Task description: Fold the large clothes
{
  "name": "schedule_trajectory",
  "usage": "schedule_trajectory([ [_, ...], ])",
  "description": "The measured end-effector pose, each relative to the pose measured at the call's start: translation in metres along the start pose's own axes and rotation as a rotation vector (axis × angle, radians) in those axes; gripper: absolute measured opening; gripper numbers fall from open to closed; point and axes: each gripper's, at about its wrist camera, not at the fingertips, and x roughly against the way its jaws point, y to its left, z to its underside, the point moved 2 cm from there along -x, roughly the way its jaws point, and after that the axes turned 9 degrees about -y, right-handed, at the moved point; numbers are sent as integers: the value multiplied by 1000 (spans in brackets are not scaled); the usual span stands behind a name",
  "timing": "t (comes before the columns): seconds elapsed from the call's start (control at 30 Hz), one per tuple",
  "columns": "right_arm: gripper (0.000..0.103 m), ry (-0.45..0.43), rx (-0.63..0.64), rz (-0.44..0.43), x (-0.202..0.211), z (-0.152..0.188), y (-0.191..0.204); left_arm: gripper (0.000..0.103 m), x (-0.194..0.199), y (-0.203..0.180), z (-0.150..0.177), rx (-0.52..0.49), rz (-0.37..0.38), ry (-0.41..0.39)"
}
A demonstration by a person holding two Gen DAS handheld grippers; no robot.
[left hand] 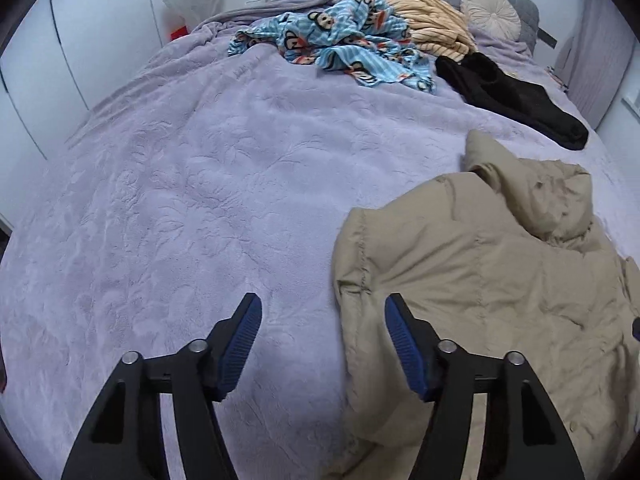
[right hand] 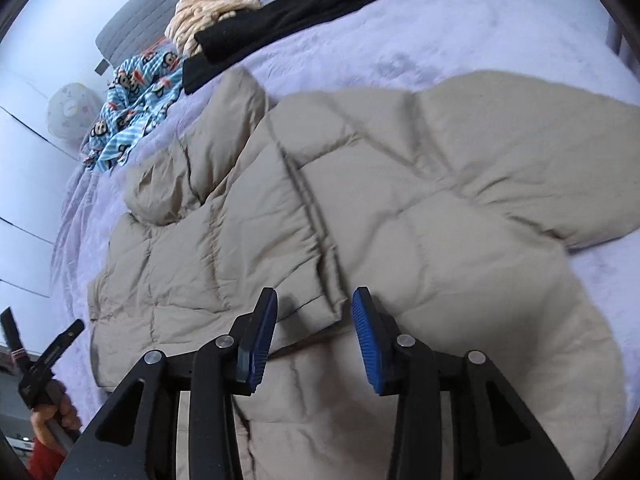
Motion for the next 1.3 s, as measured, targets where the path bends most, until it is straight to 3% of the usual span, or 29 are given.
schedule_trajectory([
  [0.07, 13, -16, 48, -32, 8, -6, 6, 64, -1, -14, 12, -24, 43, 28],
  [0.17, 13, 31, 151, -87, -9, -5, 32, 65, -22, -31, 43, -72, 9, 102],
  [0.27, 13, 115, 206, -40, -47, 12, 39, 65, -39, -32, 62, -36, -16, 128],
  [0.37, 9, 157, 161, -42, -66, 23, 25, 69, -39, -29, 64, -22, -26, 131],
  [0.53, 12, 154, 63, -104, -45, 16, 9, 69, -14, -34, 53, -36, -62, 145],
  [0.7, 14, 169, 27, -96, -10, 19, -14, 69, 23, -74, 46, -66, 24, 154],
  [0.97, 14, 224, -82, -54, 28, 30, -74, 69, 48, -162, 69, -40, 165, 279],
  [1.07, 20, 232, -149, -47, 38, 27, -100, 69, 54, -195, 80, -53, 195, 331],
  [1.2, 48, 217, -241, -20, 51, 18, -140, 69, 62, -231, 84, -47, 234, 364],
  [1.3, 53, 199, -295, -15, 58, 7, -165, 103, 66, -251, 82, -23, 253, 362],
])
